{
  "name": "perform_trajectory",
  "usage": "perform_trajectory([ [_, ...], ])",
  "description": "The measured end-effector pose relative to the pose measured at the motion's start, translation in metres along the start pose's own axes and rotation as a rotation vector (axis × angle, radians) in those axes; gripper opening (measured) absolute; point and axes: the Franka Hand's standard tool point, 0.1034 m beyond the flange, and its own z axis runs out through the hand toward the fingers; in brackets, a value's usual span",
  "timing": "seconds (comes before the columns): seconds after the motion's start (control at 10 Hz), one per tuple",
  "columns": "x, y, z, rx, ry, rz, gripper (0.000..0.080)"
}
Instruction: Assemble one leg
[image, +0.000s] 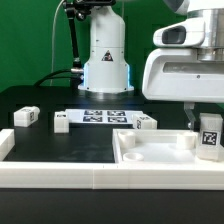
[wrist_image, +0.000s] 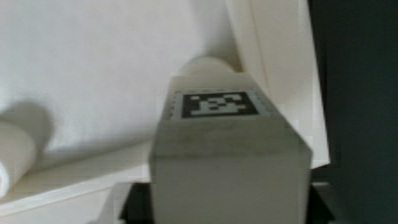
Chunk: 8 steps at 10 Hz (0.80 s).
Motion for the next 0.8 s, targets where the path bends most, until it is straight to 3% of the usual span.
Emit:
perform_trajectory([
  [0.8,-0.0023,0.0085,0.0009,-0.022,0.017,0.738,0.0290],
])
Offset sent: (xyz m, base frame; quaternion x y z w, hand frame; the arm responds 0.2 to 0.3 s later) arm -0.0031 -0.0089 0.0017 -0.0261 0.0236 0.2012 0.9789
